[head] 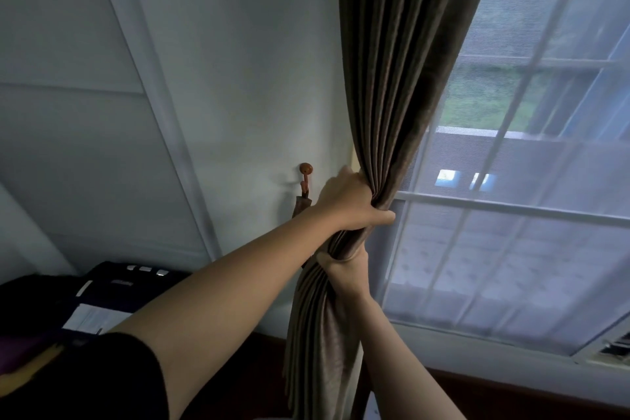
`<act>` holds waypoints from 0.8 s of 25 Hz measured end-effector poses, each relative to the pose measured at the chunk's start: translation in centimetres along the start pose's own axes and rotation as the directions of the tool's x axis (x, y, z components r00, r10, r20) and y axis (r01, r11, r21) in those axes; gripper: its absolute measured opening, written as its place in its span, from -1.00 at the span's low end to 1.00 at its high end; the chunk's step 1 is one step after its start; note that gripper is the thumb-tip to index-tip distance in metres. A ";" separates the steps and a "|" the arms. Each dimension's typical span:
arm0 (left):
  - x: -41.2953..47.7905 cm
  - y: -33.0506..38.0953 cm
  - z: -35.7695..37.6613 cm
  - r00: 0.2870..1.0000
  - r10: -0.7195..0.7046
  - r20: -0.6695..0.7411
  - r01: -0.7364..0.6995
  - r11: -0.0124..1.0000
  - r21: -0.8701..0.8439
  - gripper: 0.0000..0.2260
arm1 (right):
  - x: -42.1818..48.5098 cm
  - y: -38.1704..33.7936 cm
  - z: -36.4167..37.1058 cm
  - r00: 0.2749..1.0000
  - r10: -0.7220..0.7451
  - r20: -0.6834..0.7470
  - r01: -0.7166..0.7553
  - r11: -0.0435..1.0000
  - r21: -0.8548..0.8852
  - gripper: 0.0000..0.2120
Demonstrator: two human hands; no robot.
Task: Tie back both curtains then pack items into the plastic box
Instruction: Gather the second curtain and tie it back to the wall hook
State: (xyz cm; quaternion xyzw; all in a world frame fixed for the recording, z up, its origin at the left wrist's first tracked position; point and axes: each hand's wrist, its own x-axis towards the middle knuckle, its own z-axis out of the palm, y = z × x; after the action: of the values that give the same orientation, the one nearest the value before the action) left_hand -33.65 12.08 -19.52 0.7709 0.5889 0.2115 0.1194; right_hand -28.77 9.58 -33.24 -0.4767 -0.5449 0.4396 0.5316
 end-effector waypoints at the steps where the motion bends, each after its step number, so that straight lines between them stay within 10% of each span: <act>1: 0.1 -0.1 0.3 1.000 0.002 -0.004 -0.002 0.993 -0.117 -0.67 | 0.1 0.1 -0.2 1.000 -0.004 0.015 0.004 1.000 -0.004 -0.45; 7: -1.1 -2.6 -0.7 0.996 -0.056 -0.069 0.024 0.917 -0.398 -0.80 | 0.6 -0.7 -0.3 0.966 -0.060 0.251 0.102 0.982 -0.158 -0.41; 11: -3.4 -7.4 -3.6 0.980 -0.144 -0.138 0.059 0.870 -0.490 -0.82 | 1.3 -1.6 0.7 0.849 -0.013 0.528 -0.022 0.998 0.061 -0.46; 20: -6.0 -12.6 -8.6 0.962 -0.231 -0.144 0.133 0.861 -0.492 -0.66 | 10.2 3.5 7.1 0.951 0.291 0.104 -0.236 0.901 -0.364 -0.38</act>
State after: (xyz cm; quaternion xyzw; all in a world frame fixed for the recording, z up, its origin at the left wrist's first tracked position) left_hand -49.81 9.33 -18.50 0.6334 0.5977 0.4132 0.2660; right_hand -35.46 20.42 -35.44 -0.5966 -0.5839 0.4405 0.3303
